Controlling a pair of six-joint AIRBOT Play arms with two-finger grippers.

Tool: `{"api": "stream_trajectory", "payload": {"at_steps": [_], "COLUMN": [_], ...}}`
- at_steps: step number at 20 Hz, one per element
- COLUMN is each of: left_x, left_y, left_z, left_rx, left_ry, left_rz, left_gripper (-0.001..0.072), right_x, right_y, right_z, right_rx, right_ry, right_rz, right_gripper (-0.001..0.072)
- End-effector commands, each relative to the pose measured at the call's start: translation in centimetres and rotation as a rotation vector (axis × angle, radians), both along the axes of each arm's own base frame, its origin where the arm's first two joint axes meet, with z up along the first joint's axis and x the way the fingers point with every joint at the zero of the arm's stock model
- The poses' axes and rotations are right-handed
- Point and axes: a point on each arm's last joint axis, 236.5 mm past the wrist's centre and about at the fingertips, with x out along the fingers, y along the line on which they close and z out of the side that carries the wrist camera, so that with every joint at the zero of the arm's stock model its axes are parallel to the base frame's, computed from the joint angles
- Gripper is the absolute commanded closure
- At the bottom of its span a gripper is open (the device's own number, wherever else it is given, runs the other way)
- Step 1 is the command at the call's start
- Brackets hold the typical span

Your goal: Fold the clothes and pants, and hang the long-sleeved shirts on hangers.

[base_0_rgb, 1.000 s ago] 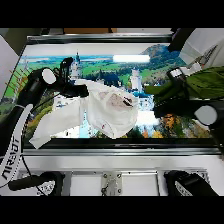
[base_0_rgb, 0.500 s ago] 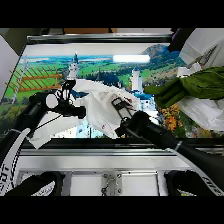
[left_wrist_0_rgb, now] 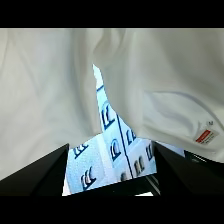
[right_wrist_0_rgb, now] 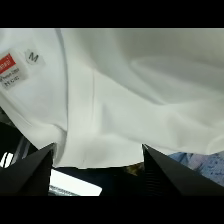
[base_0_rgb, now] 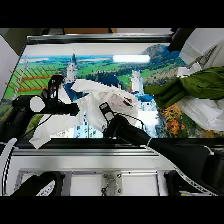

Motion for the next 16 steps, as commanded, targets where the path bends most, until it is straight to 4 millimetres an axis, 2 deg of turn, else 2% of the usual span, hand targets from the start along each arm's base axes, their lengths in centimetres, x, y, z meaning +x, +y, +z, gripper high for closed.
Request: {"api": "stream_trajectory", "payload": {"at_steps": [1,3,11,13,16], "left_x": [0.2,0.2,0.5,0.5,0.5], "left_y": [-0.1,-0.1,-0.1,-0.1,-0.1], "left_z": [0.5,0.5,0.7,0.6,0.6], "left_rx": [-0.009,-0.008,-0.010,-0.011,-0.011], "left_ry": [-0.020,-0.022,-0.036,-0.035,-0.033], "left_rz": [0.003,0.003,0.006,0.006,0.005], "left_gripper": [0.0159,0.0159,0.0159,0.0159,0.0159], "right_x": [-0.6,-1.2,-2.7,-2.7,-2.6], "right_y": [-0.8,-1.3,-0.4,-0.8,-2.8], "right_z": [-1.1,-1.9,-2.8,-3.3,-3.7], "right_rx": [-0.044,-0.077,-0.073,-0.100,-0.179], "right_ry": [0.034,0.063,0.078,0.082,0.067], "right_rz": [-0.062,-0.071,-0.109,-0.107,-0.184], "right_gripper": [0.0129,0.0130,0.0130,0.0130,0.0132]}}
